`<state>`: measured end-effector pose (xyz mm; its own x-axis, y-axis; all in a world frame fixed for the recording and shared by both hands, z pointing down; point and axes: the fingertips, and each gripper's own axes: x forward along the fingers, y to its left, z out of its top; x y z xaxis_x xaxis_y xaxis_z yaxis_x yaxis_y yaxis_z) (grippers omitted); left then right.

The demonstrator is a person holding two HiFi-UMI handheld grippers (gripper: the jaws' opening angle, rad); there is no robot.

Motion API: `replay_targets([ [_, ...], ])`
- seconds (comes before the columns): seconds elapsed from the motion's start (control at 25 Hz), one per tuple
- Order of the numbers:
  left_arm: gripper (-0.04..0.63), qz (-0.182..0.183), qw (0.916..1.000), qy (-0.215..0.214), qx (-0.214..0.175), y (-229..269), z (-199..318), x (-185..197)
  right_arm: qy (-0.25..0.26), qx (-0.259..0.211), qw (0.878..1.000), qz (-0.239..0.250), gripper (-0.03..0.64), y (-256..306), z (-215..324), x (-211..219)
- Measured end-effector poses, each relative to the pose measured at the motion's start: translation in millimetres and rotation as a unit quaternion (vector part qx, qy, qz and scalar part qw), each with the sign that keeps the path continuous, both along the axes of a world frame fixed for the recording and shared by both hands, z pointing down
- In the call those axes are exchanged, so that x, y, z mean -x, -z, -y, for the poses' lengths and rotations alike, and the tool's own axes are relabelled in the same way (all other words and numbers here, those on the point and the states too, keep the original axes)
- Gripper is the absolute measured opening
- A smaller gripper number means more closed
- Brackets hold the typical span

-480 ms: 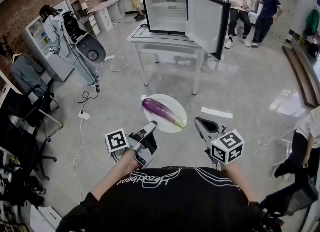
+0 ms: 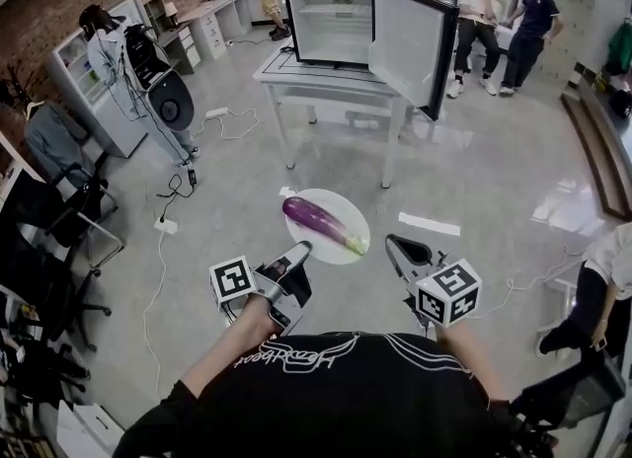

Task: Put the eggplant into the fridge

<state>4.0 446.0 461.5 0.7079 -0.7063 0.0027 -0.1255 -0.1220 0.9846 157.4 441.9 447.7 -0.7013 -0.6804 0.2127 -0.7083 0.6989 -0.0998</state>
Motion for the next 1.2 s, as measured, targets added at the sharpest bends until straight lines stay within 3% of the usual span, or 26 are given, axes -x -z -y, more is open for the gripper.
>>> replay_targets([
  [0.88,0.018,0.004,0.9999,0.006,0.015,-5.4,14.5,-31.9,-0.002,0.010,1.000,0.005,0.008,-11.5,15.4,-30.9],
  [1.2,0.018,0.016,0.9995,-0.014,0.025,-12.1,26.3,-46.3,-0.041,0.036,0.998,0.023,0.008,-24.3,14.0,-60.5],
])
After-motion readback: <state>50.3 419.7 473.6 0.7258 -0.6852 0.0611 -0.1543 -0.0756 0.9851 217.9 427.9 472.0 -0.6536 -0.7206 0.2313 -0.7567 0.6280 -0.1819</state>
